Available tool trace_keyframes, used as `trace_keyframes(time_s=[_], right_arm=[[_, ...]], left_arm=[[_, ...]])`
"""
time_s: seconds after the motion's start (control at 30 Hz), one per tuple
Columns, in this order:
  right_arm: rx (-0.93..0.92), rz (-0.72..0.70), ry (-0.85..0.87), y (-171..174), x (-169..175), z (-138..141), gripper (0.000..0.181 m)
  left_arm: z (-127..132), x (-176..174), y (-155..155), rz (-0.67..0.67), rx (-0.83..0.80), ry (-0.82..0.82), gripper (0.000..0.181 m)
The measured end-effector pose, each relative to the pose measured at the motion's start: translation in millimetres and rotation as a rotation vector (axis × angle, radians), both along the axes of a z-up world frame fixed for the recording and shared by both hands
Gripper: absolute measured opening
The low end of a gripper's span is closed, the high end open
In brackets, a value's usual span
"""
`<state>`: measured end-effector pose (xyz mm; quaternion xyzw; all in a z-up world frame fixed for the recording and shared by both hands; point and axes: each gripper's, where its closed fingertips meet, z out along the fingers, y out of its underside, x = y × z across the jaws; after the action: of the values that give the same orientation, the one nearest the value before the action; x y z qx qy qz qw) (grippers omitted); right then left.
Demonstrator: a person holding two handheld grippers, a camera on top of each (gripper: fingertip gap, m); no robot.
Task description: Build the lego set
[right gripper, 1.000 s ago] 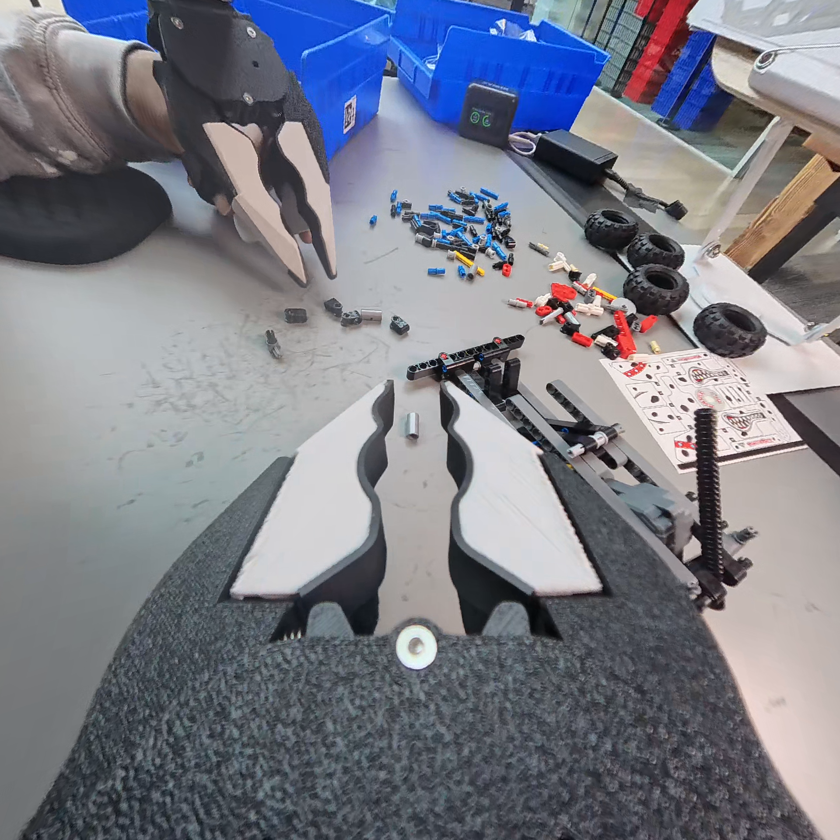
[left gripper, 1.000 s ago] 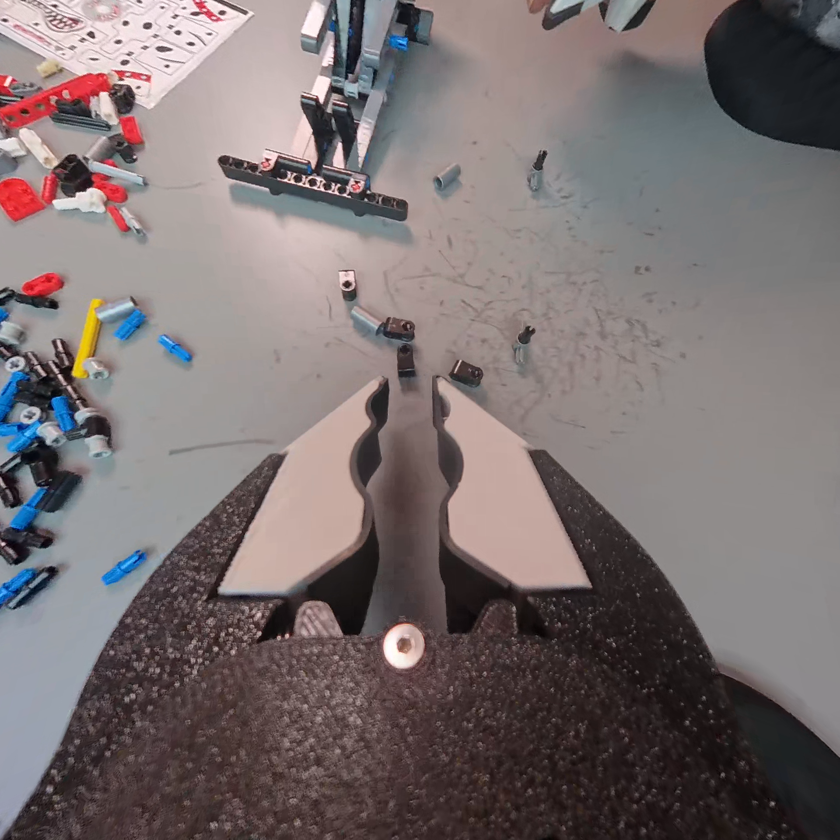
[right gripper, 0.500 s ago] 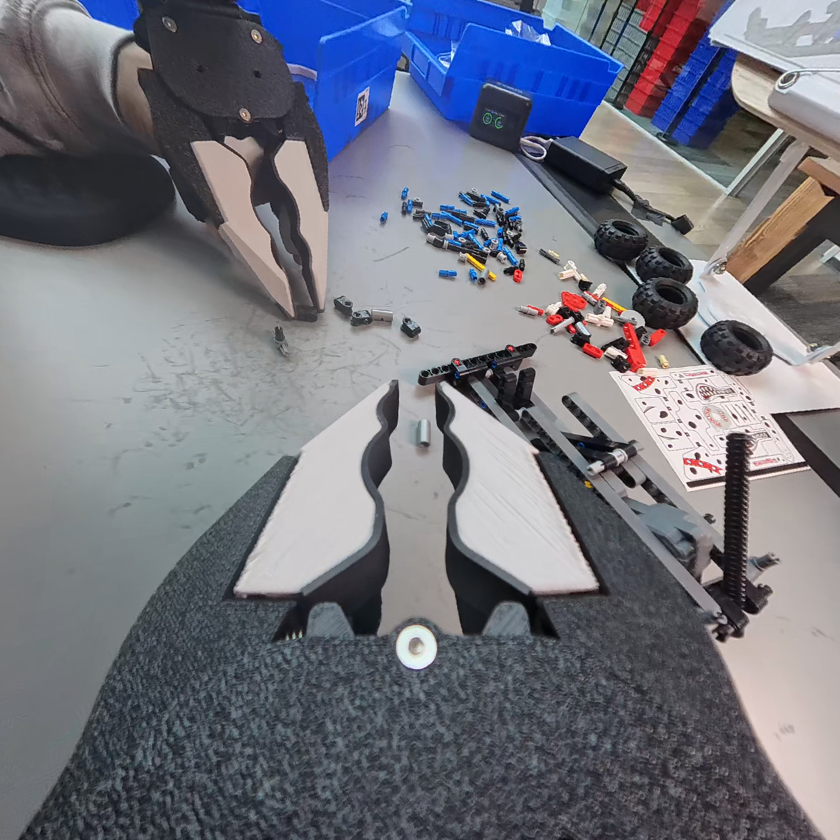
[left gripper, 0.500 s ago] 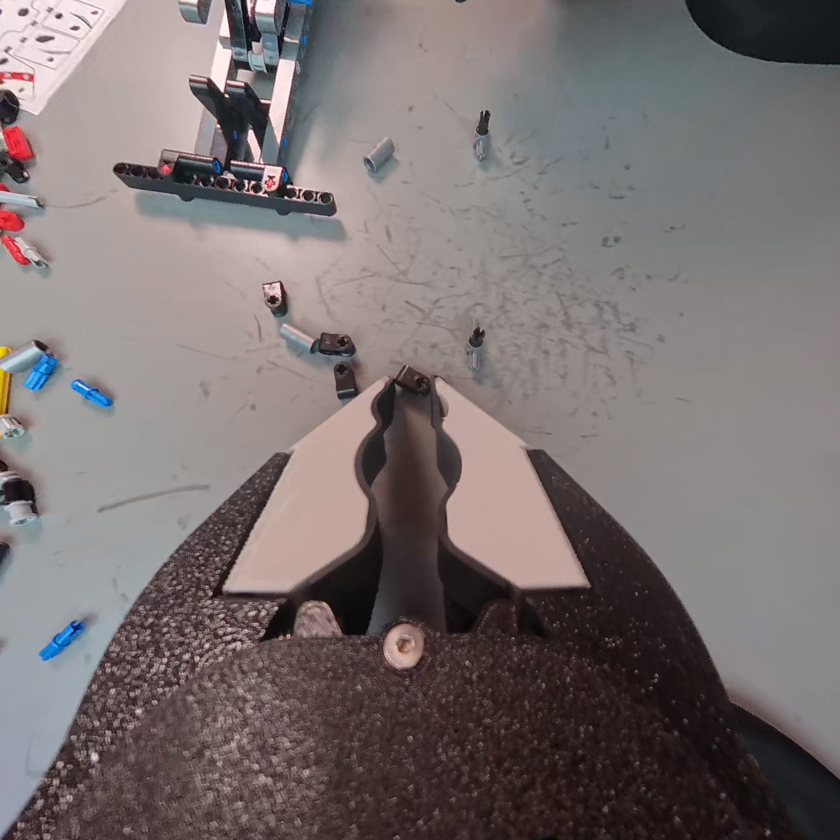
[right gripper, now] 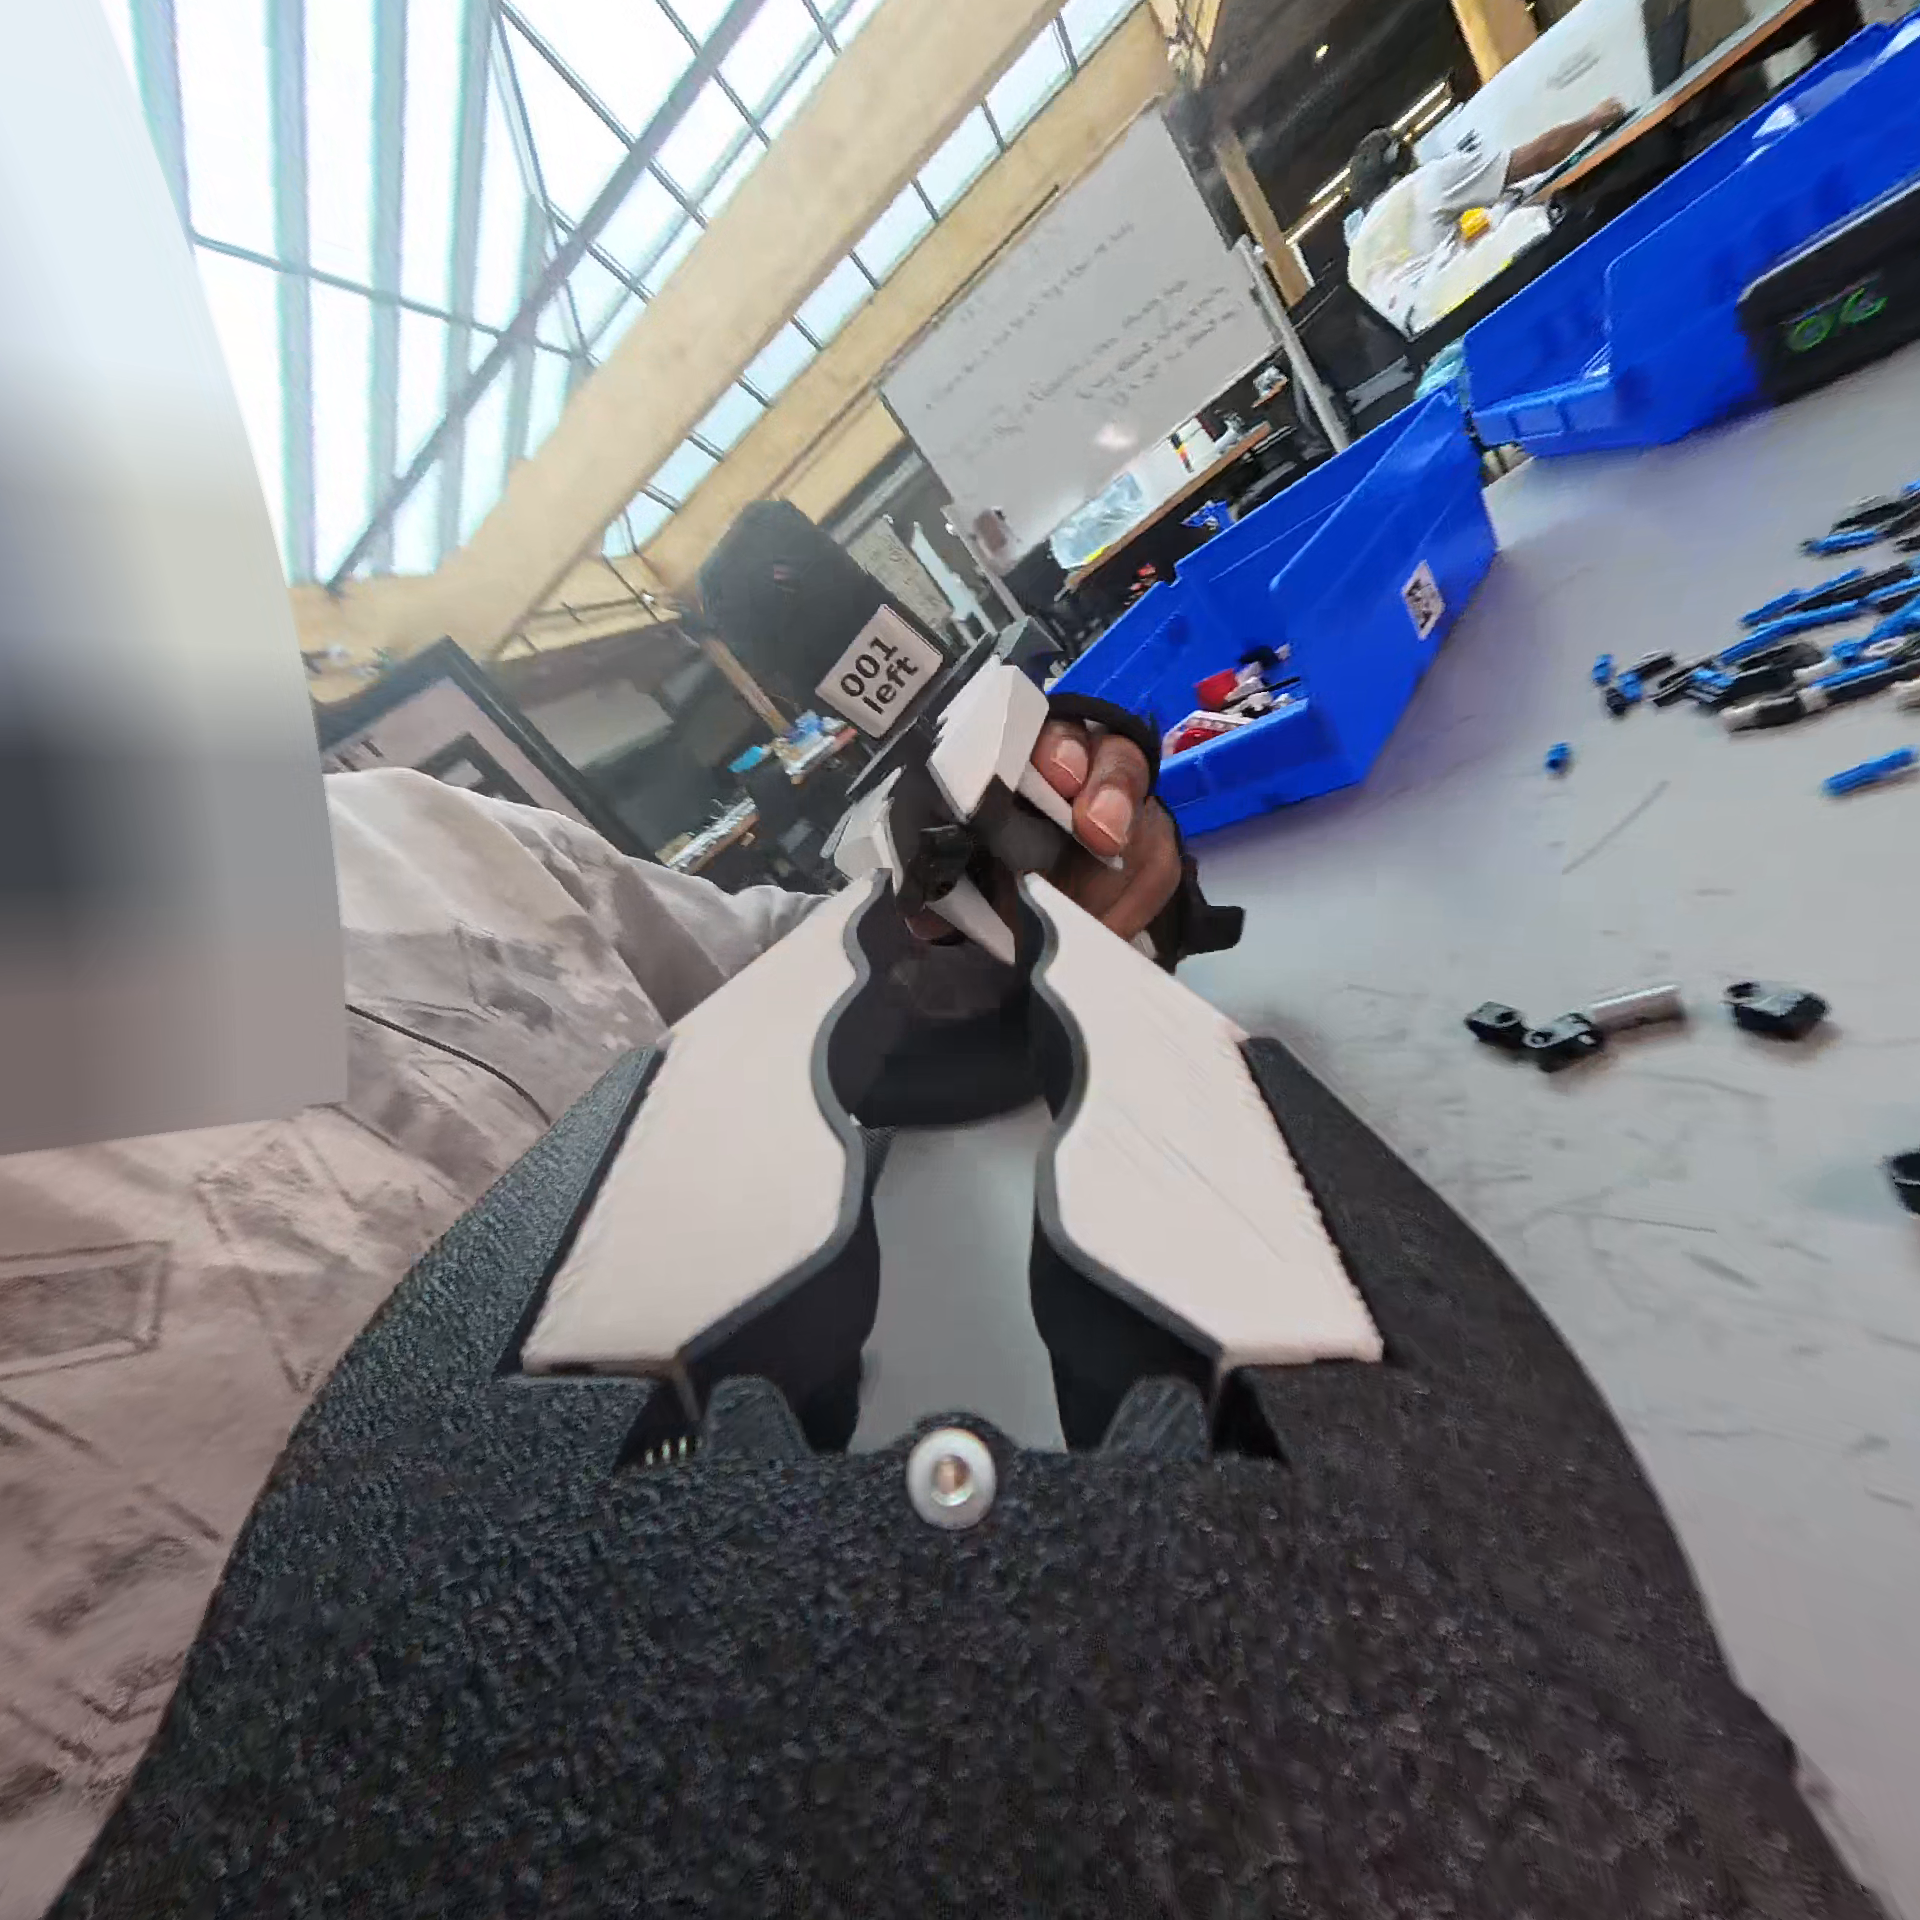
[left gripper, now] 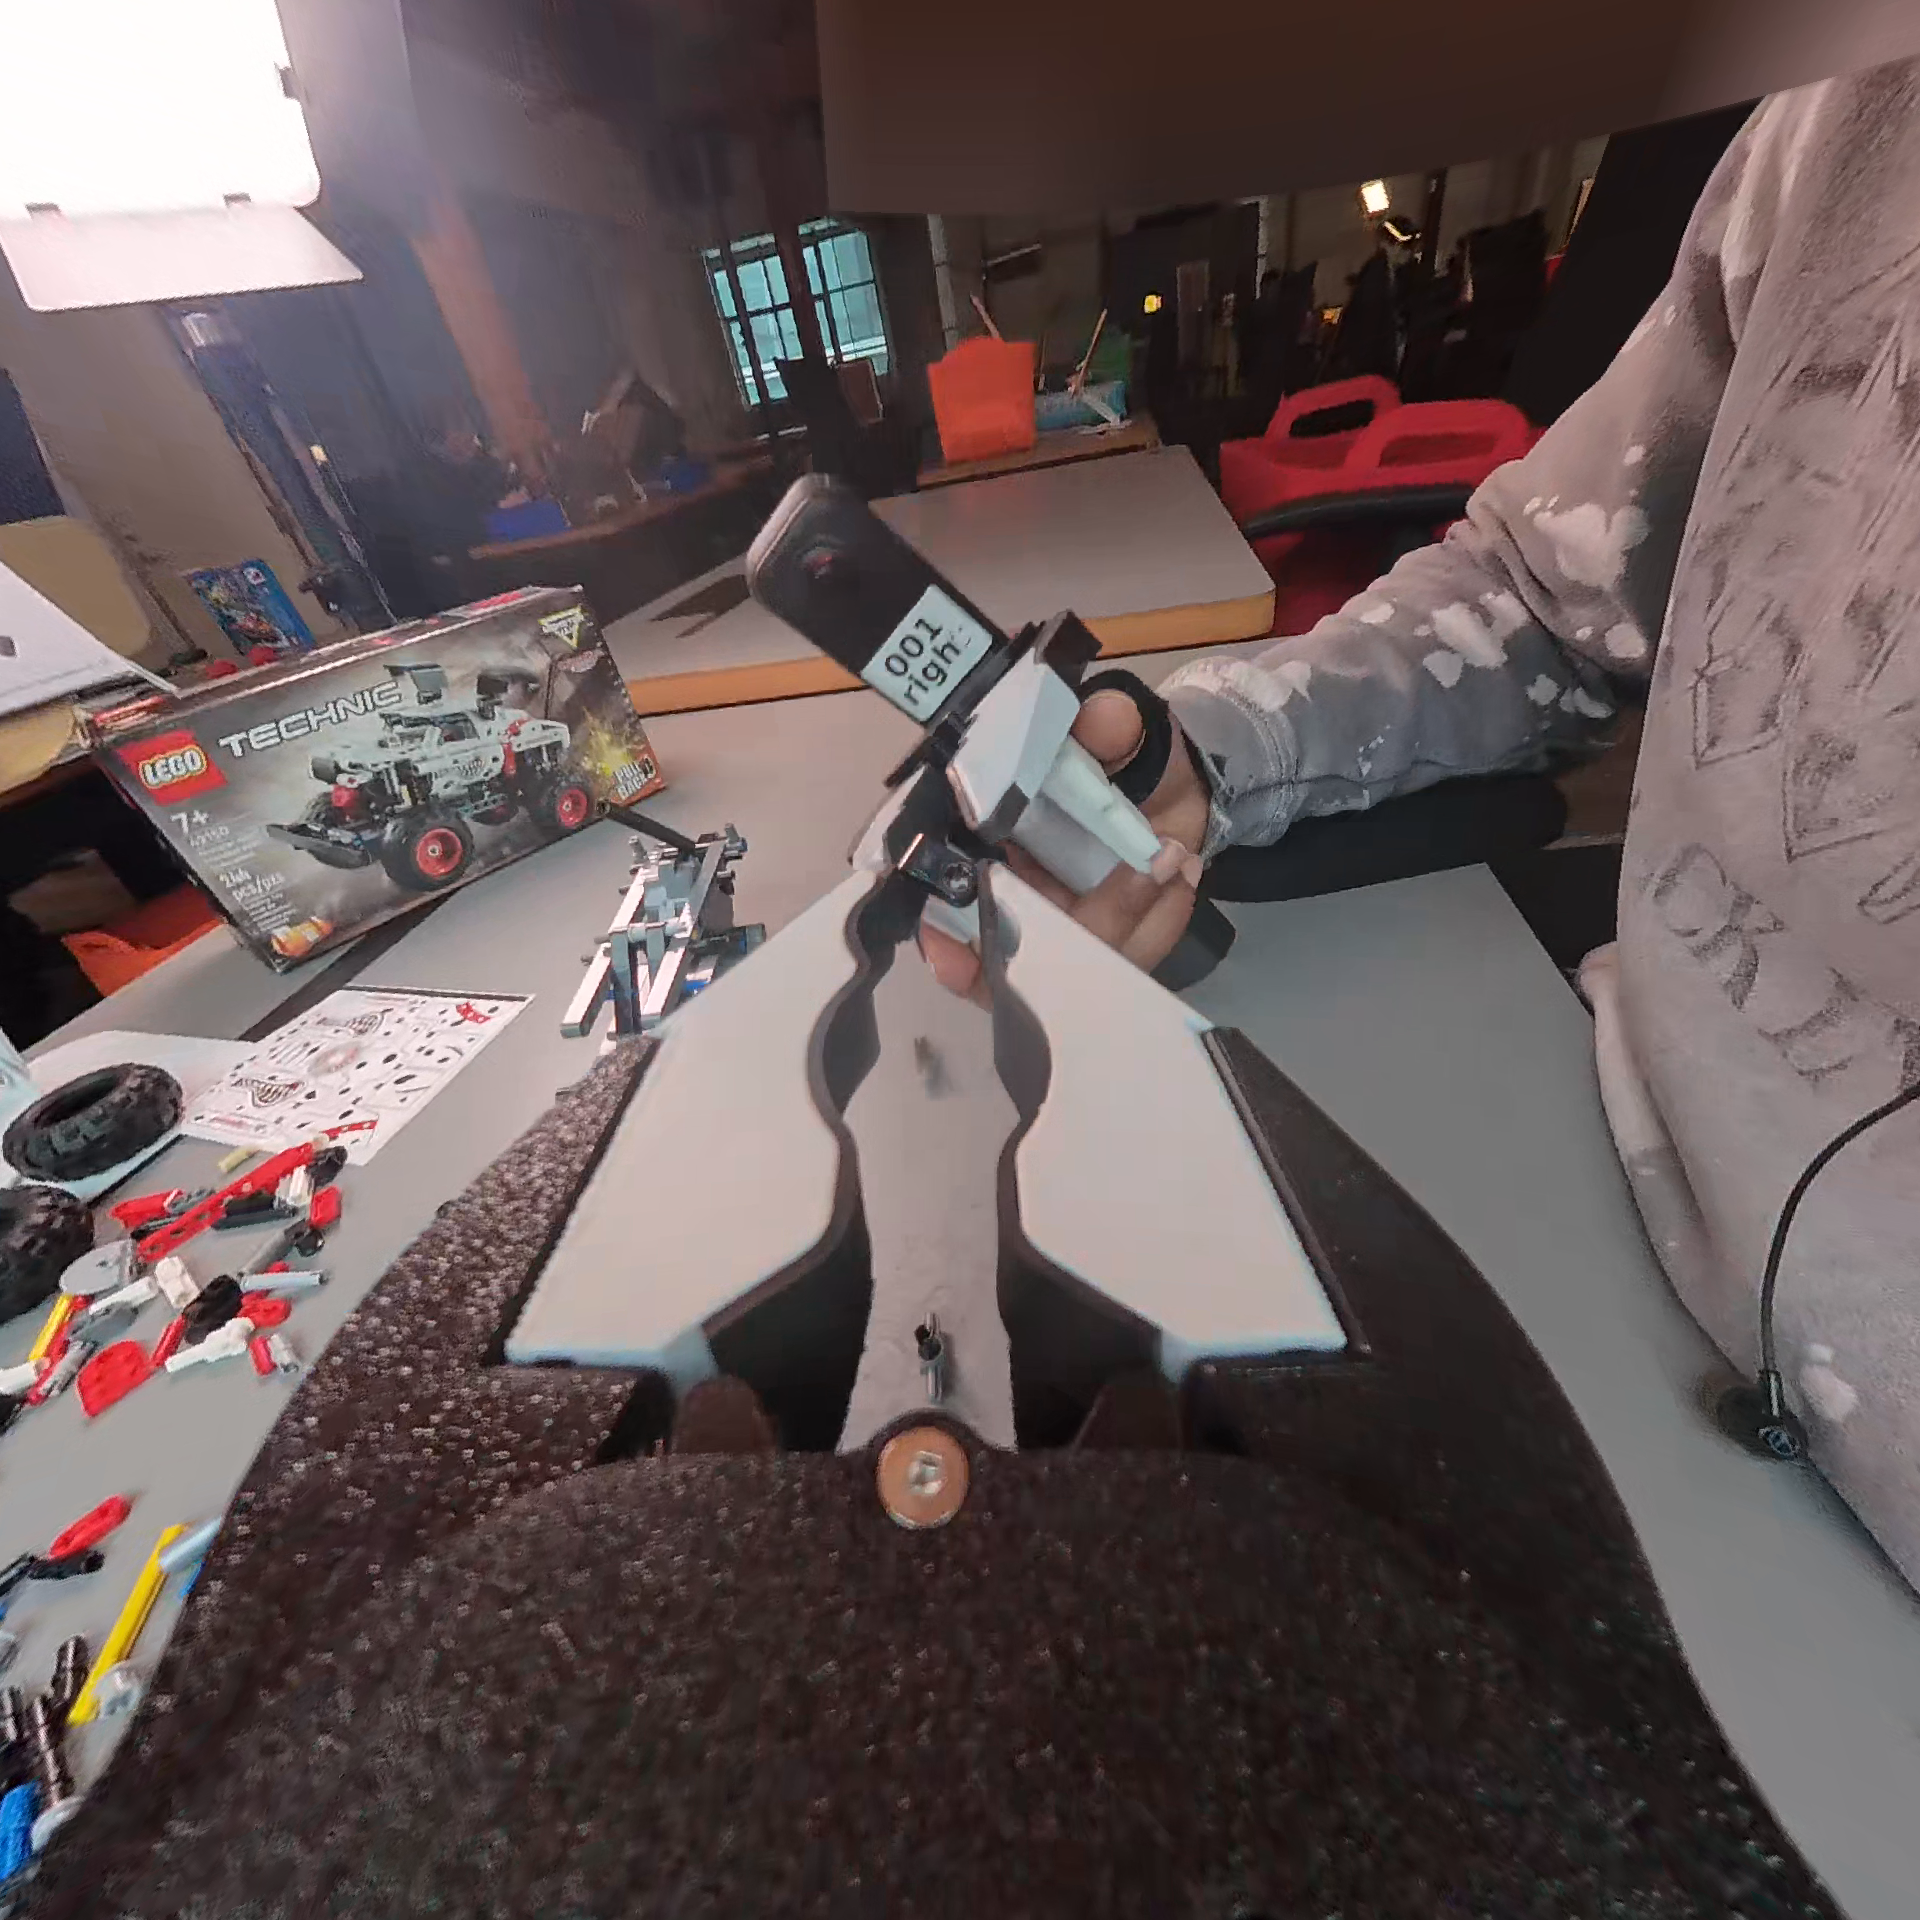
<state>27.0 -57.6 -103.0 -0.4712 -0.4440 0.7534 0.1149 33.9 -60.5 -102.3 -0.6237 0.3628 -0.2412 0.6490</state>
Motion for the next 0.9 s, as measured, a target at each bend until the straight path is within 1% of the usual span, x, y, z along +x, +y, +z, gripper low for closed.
trace_keyframes(time_s=[0.1, 0.23, 0.37, 0.57, 0.67, 0.7, 0.73, 0.83, 0.9], right_arm=[[-0.074, 0.069, 0.012, -7.3, 3.7, 3.3, 0.016], [-0.076, 0.098, 0.024, -11.9, 6.4, 6.0, 0.010], [-0.120, 0.144, 0.022, -17.6, 8.0, 6.2, 0.011], [-0.116, 0.145, 0.040, -17.1, 9.3, 7.4, 0.007], [-0.004, 0.102, 0.035, -14.6, 8.3, 2.5, 0.007], [0.050, 0.073, 0.043, -13.0, 8.0, 1.2, 0.007], [0.102, 0.045, 0.047, -11.0, 7.8, 0.0, 0.007], [0.262, -0.035, 0.045, -3.9, 6.5, -7.5, 0.007], [0.351, -0.080, 0.036, 0.6, 4.9, -12.7, 0.007]], left_arm=[[4.0, 6.0, -4.6, -0.018, 0.028, -0.002, 0.017], [4.5, 7.4, -6.9, -0.026, 0.039, 0.001, 0.017], [4.4, 11.7, -9.9, -0.050, 0.043, 0.001, 0.016], [4.1, 13.9, -12.3, -0.064, 0.040, -0.001, 0.013], [-0.9, 12.7, -10.3, -0.059, -0.007, -0.001, 0.014], [-3.2, 12.3, -9.8, -0.066, -0.040, -0.011, 0.020], [-4.4, 11.8, -9.9, -0.077, -0.073, -0.030, 0.022], [-3.1, 7.8, -8.8, -0.093, -0.138, -0.098, 0.022], [-6.7, 6.2, -6.3, -0.088, -0.166, -0.101, 0.022]])
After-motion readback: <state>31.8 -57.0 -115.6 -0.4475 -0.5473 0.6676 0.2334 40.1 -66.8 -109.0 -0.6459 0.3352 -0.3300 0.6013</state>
